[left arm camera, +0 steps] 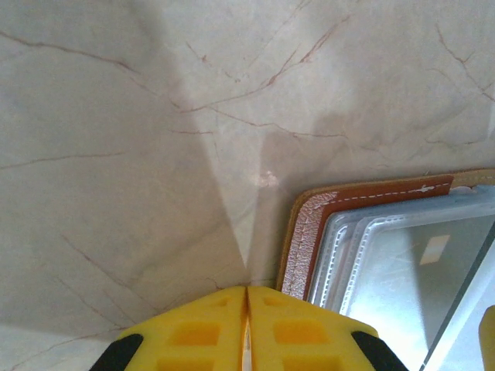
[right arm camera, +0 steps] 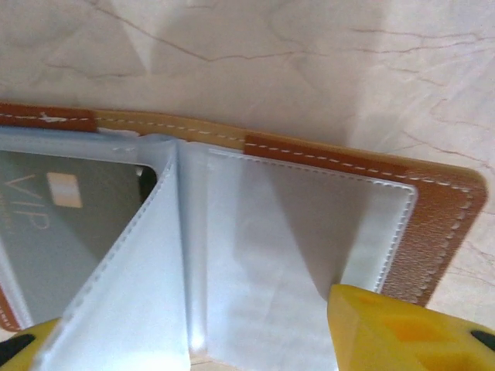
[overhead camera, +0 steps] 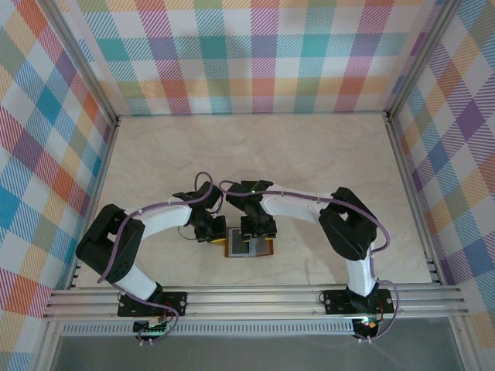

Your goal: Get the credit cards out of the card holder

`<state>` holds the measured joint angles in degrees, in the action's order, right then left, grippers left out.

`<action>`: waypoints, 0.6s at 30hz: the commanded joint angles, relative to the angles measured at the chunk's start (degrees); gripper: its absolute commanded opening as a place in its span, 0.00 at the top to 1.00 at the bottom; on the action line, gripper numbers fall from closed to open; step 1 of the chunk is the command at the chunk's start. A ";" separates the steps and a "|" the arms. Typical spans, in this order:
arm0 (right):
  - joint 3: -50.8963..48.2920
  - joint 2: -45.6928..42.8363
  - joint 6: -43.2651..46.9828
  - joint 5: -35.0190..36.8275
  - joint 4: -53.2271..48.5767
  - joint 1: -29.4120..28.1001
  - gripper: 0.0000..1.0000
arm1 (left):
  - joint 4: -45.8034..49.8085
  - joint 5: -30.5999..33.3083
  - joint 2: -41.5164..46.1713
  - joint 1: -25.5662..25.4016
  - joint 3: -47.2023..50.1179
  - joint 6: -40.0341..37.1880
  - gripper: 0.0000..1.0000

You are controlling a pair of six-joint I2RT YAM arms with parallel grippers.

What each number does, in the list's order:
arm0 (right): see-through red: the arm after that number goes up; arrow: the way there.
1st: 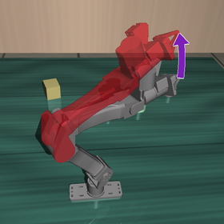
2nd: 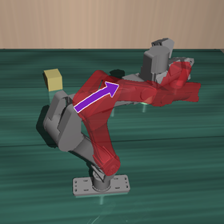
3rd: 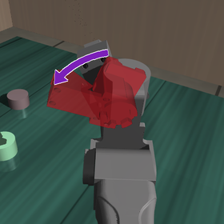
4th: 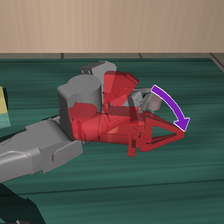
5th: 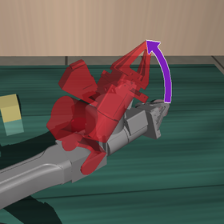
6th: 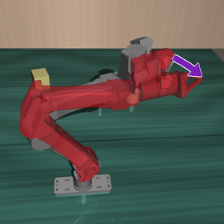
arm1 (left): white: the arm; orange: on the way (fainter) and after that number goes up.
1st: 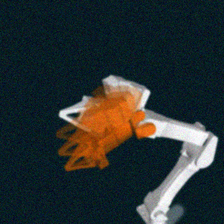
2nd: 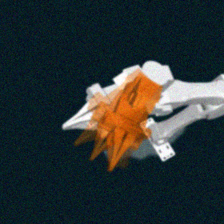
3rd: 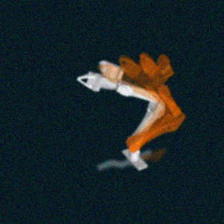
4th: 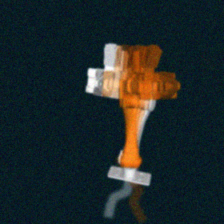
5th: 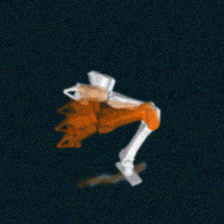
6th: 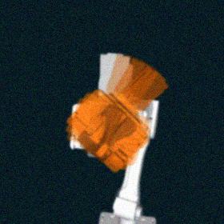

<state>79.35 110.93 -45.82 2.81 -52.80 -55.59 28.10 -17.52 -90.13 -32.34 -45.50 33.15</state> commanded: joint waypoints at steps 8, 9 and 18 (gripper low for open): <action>-2.41 1.89 0.31 4.61 -3.72 -0.48 0.45 | 3.02 -0.19 0.47 -0.09 0.12 -0.64 0.89; -2.53 2.12 0.30 4.81 -3.80 -0.48 0.45 | 3.17 -0.15 0.47 -0.09 0.06 -0.63 0.89; -1.41 0.17 0.73 5.72 -5.04 -0.43 0.44 | 4.28 -0.32 1.59 -0.43 -1.26 -0.44 0.89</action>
<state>77.47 112.44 -45.76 6.70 -54.54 -55.59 28.67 -17.54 -90.08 -32.45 -45.82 33.15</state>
